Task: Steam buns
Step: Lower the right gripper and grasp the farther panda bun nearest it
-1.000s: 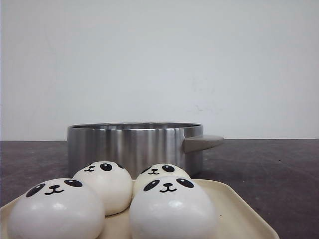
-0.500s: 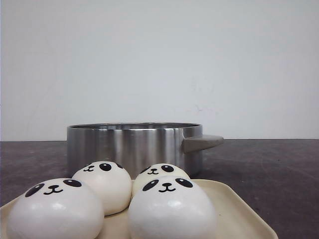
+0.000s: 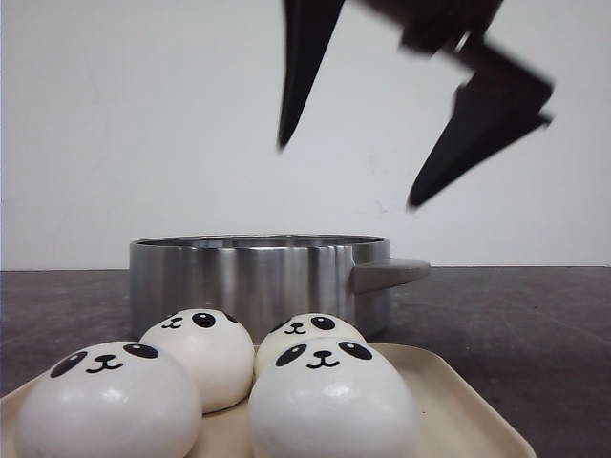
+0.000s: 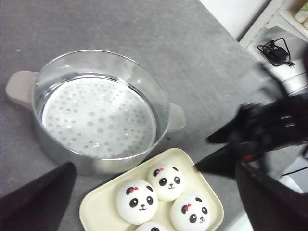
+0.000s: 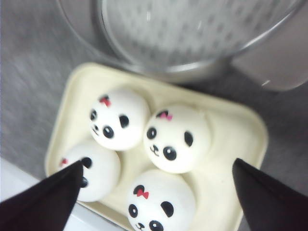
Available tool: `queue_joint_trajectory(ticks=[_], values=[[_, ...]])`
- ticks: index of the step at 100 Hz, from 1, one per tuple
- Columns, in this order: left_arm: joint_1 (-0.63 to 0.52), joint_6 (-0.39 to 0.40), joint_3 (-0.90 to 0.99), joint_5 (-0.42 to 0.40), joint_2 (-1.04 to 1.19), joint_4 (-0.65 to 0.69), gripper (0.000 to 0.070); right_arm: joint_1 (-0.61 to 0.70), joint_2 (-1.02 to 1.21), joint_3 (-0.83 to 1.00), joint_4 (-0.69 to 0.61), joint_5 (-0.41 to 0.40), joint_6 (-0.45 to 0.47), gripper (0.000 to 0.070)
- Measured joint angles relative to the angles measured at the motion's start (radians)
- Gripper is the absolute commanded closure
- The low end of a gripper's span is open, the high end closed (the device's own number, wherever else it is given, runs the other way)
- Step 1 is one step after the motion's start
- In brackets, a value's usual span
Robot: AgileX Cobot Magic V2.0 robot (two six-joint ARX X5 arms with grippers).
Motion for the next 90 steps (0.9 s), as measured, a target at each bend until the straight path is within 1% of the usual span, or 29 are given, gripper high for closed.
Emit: queue_joint_trajectory(ticks=[23, 34, 50, 68, 72, 79, 87, 90], values=[[-0.037, 0.0, 0.0, -0.002, -0.003, -0.002, 0.0056, 0.004, 0.177, 0.0, -0.012, -0.009, 0.004, 0.0117], [-0.051, 0.0, 0.0, -0.002, -0.003, -0.003, 0.0056, 0.002, 0.24, 0.0, 0.007, -0.003, 0.005, 0.0117], [-0.057, 0.0, 0.0, -0.005, -0.003, -0.003, 0.0056, -0.015, 0.282, 0.0, 0.069, -0.003, 0.014, 0.0117], [-0.057, 0.0, 0.0, -0.005, -0.004, -0.003, 0.0056, -0.029, 0.306, 0.003, 0.097, -0.008, 0.023, 0.0121], [-0.057, 0.0, 0.0, -0.005, -0.004, -0.003, 0.0057, -0.029, 0.307, 0.003, 0.099, -0.008, 0.024, 0.0144], [-0.058, 0.003, 0.0, -0.019, -0.004, -0.003, 0.0057, -0.029, 0.307, 0.003, 0.101, -0.008, 0.025, 0.0224], [-0.063, 0.009, 0.0, -0.038, -0.004, -0.003, 0.0057, -0.029, 0.307, 0.003, 0.108, -0.008, 0.027, 0.0343], [-0.065, 0.012, 0.0, -0.048, -0.004, -0.003, 0.0057, -0.029, 0.307, 0.003, 0.111, -0.007, 0.027, 0.0401]])
